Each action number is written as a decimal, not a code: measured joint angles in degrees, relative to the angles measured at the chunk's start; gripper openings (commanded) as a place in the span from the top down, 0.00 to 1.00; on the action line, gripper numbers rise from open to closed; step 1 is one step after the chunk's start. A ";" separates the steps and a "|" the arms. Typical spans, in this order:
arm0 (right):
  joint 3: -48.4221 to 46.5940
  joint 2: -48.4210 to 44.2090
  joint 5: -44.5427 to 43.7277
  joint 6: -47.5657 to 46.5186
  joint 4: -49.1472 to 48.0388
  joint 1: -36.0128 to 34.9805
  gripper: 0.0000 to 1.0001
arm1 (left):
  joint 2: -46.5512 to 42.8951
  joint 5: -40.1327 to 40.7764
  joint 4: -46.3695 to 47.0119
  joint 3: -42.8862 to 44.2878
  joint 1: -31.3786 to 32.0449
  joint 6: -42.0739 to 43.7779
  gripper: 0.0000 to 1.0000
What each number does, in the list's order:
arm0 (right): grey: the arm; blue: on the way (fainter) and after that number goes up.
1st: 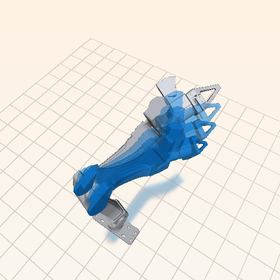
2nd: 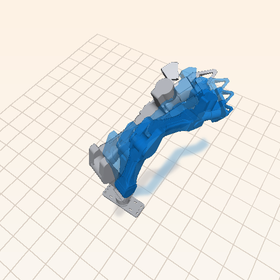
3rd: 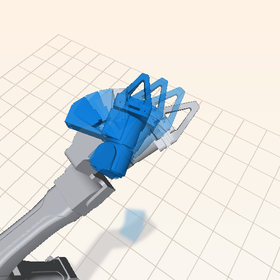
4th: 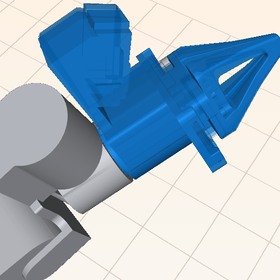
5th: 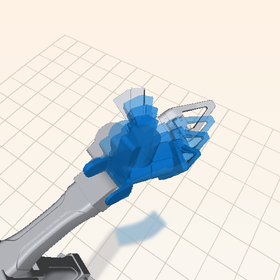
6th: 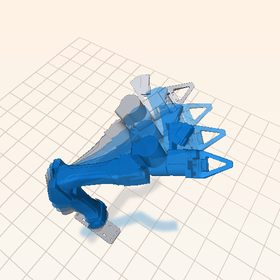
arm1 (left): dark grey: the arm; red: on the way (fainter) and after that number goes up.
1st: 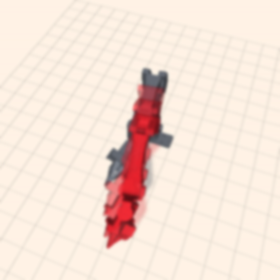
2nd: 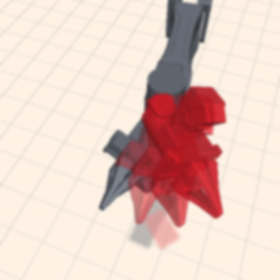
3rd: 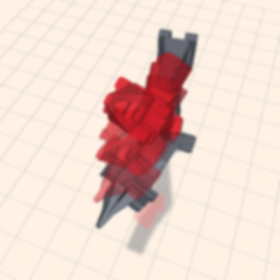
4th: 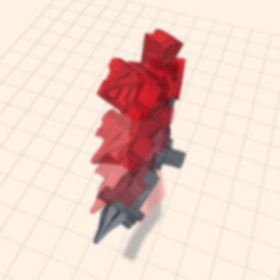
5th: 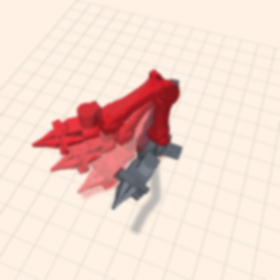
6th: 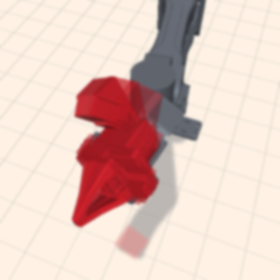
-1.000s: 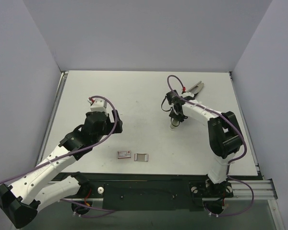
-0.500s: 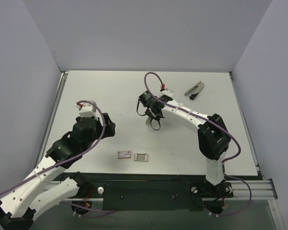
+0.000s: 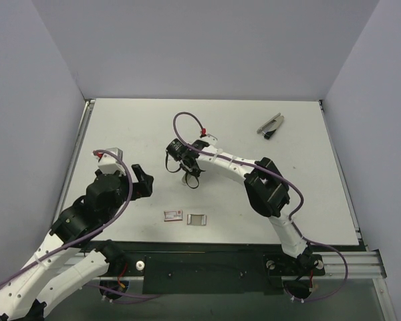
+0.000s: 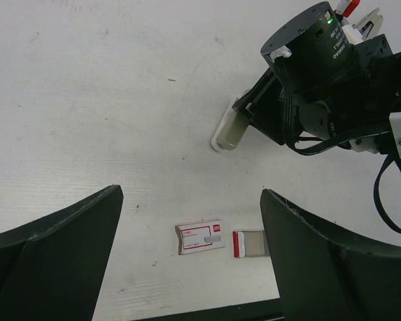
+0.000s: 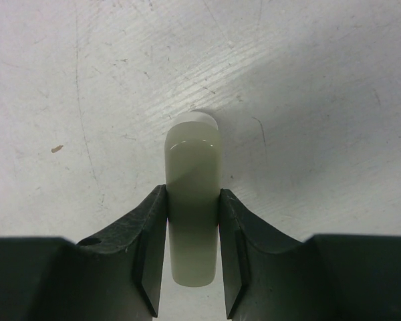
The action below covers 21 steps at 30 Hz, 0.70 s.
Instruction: Unload the staples from the stapler
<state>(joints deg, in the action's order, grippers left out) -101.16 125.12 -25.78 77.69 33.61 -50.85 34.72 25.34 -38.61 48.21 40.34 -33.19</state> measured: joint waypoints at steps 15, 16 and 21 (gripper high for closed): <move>-2.82 1.92 0.04 0.11 1.44 -1.05 0.45 | -2.49 1.20 -0.74 -1.49 0.00 0.66 0.05; -3.15 1.95 0.04 -0.07 1.49 -1.05 0.43 | -2.36 1.29 -0.74 -1.46 0.00 0.66 0.05; -3.87 1.31 -0.39 -1.92 1.42 -1.05 0.36 | -1.31 1.46 -0.72 -1.46 0.00 0.70 0.03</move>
<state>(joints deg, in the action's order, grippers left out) -105.03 126.43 -26.17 75.77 35.03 -51.90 33.41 26.81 -39.33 46.74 40.34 -32.49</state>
